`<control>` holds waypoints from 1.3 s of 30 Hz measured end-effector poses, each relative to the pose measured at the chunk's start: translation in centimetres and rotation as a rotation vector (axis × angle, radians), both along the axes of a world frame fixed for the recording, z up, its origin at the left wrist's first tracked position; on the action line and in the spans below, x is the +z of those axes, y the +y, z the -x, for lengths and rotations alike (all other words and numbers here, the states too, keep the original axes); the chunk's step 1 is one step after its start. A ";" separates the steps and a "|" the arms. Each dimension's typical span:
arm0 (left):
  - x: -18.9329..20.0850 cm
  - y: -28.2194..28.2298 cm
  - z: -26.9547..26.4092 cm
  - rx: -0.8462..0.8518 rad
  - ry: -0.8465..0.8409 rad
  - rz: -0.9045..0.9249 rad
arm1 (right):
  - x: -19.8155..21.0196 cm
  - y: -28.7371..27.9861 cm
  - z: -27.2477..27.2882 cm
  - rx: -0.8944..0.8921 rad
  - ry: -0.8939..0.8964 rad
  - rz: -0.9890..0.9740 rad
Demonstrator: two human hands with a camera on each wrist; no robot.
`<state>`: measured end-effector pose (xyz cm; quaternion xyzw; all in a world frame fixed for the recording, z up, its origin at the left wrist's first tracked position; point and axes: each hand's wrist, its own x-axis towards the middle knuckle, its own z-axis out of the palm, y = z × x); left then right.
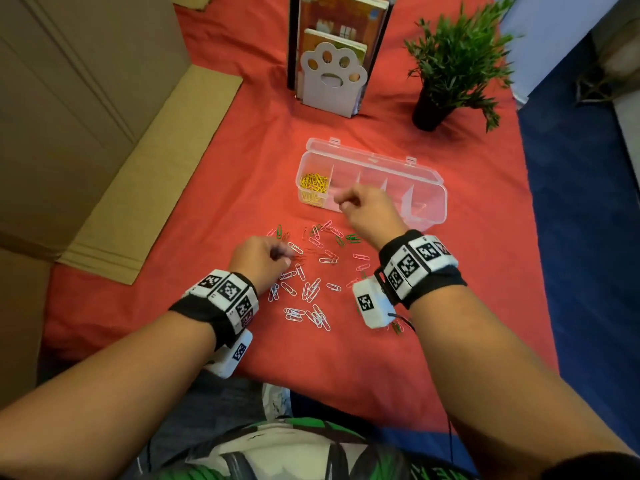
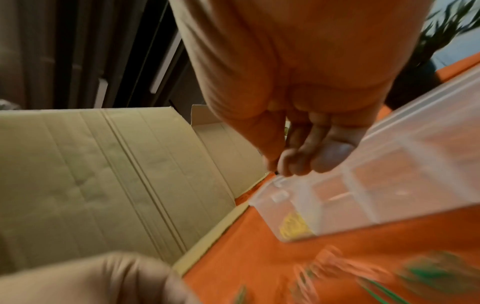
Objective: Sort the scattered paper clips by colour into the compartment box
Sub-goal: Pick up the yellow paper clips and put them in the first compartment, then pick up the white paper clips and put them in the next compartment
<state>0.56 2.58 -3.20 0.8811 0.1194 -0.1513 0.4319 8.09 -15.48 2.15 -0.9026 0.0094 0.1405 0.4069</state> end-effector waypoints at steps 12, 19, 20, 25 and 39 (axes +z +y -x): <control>1.1 -2.0 3.2 -0.501 0.158 -0.317 | -5.9 -1.4 10.4 0.278 -0.031 0.412; -0.1 -2.4 4.4 -0.594 0.075 -0.412 | -6.4 -0.2 12.0 0.397 -0.186 0.544; -0.1 -2.5 4.5 -0.597 0.065 -0.413 | -6.3 -0.3 12.2 0.400 -0.179 0.538; -0.3 -2.6 4.7 -0.576 0.027 -0.391 | -6.5 -0.2 13.2 0.333 -0.052 0.388; 0.5 -2.1 3.5 0.096 0.386 0.333 | -5.9 0.2 13.6 0.224 0.142 0.355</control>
